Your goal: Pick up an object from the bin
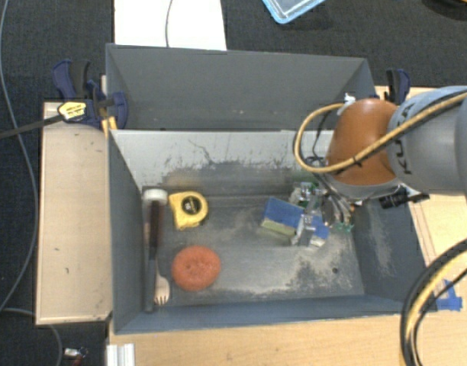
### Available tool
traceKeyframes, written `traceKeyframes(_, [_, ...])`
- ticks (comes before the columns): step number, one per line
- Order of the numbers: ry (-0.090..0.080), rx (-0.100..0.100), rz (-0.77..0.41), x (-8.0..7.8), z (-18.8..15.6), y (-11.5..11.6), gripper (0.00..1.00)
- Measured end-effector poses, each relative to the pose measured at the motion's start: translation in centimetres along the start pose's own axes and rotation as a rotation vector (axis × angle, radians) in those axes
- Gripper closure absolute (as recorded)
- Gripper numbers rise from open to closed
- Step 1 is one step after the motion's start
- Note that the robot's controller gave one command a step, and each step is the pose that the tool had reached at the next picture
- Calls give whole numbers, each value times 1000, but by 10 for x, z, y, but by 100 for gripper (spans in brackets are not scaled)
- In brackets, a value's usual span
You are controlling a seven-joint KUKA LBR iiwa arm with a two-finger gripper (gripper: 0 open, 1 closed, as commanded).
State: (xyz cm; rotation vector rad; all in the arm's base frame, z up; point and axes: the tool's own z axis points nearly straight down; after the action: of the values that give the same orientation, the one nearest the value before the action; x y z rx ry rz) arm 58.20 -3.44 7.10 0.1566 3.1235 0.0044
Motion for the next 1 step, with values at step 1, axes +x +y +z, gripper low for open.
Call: traceKeyframes(1, [0,0,0,0,0,0,100])
